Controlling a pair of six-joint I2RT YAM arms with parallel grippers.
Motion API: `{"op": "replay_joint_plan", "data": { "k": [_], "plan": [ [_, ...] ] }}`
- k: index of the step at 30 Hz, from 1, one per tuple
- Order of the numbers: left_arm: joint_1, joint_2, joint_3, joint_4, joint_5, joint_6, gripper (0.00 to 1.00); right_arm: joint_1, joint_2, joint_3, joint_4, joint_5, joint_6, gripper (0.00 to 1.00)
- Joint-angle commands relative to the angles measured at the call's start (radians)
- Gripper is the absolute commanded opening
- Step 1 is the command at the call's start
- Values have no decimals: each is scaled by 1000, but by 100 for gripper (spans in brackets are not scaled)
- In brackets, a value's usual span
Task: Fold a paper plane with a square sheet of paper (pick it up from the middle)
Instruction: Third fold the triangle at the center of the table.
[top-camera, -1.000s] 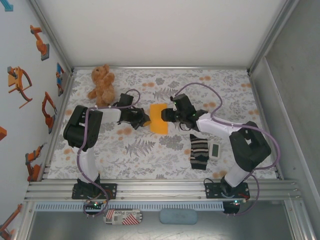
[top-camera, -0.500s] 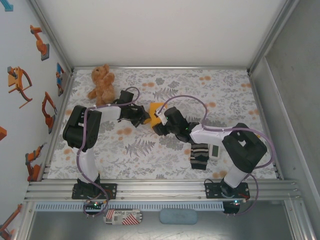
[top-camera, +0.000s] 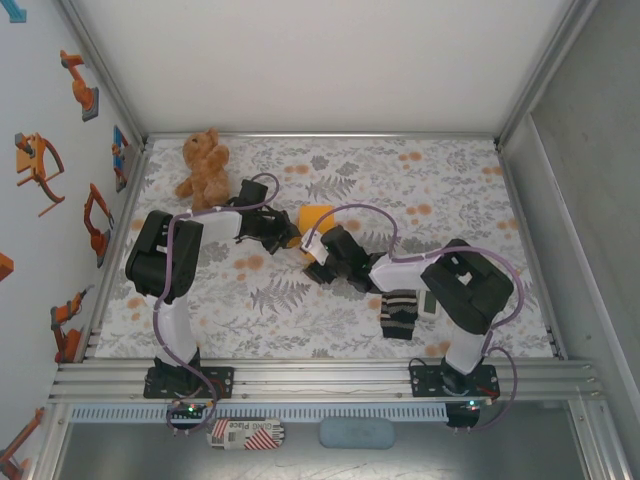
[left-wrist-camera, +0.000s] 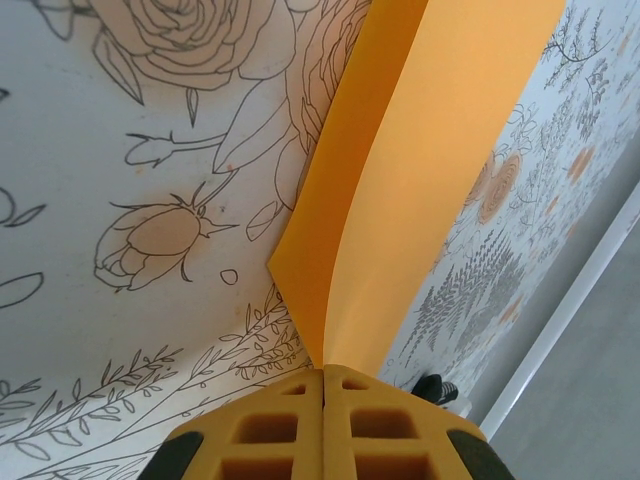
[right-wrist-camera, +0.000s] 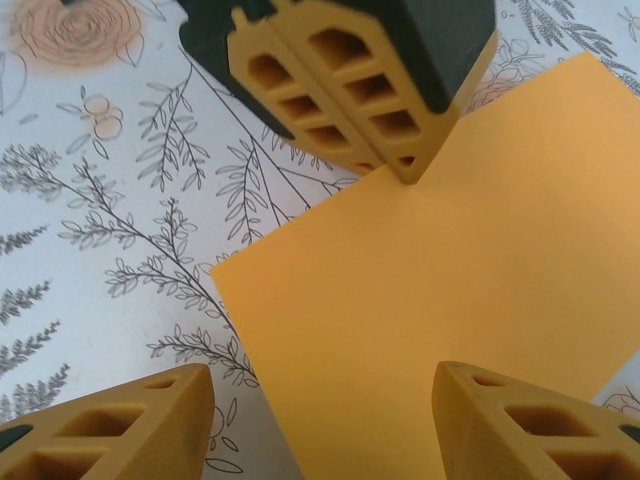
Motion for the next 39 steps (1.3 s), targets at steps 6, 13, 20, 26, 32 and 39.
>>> {"op": "replay_joint_plan", "data": {
  "k": [6, 13, 20, 26, 32, 39],
  "plan": [
    [4, -24, 14, -23, -9, -2, 2, 6, 9, 17, 100, 112, -86, 46],
    [3, -23, 10, -25, -9, -1, 2, 11, 4, 37, 60, 48, -79, 36],
    [3, -21, 9, -24, -8, 0, 2, 14, 15, 62, 53, 4, -46, 29],
    [4, -29, 8, -24, -7, -4, 2, 14, 26, 73, 27, -15, -36, 10],
    [42, -96, 2, -64, -64, 22, 19, 14, 10, 65, -3, -64, -12, 0],
    [55, -144, 48, -87, -96, 115, 33, 12, -14, 46, 4, -162, 73, 0]
  ]
}}
